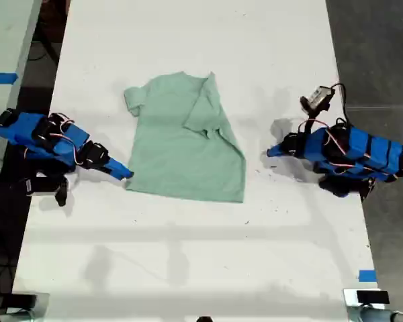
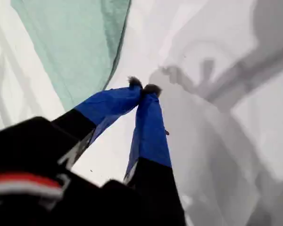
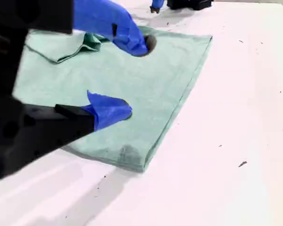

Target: Fold t shirt

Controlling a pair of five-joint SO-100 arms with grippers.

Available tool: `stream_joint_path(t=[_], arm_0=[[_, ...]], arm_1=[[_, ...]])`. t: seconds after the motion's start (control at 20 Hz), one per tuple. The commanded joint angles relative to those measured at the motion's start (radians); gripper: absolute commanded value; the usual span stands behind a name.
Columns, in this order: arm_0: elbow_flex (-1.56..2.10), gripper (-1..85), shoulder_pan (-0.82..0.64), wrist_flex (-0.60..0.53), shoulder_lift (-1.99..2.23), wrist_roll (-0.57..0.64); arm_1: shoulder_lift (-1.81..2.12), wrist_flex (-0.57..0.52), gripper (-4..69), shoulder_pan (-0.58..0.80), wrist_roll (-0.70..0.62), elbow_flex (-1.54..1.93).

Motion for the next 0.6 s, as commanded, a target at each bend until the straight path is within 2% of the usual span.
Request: stream_joint_path(t=[0.0,0.45,0.55], arm_0=[[0.025,-0.1,-0.528,-0.181,0.006,0.123],[-0.018,-0.1,-0.543,-0.204,0.003,0.118],[-0.199,-0.1,-0.606,-0.163,-0.08,0.184]], arm_1=[[0.018,-0.011,1.5,0.002,-0.032,0.044],[0.018,-0.011,1.5,0.003,-0.031,0.044],[0.018,-0.011,1.5,0.006,-0.032,0.044]])
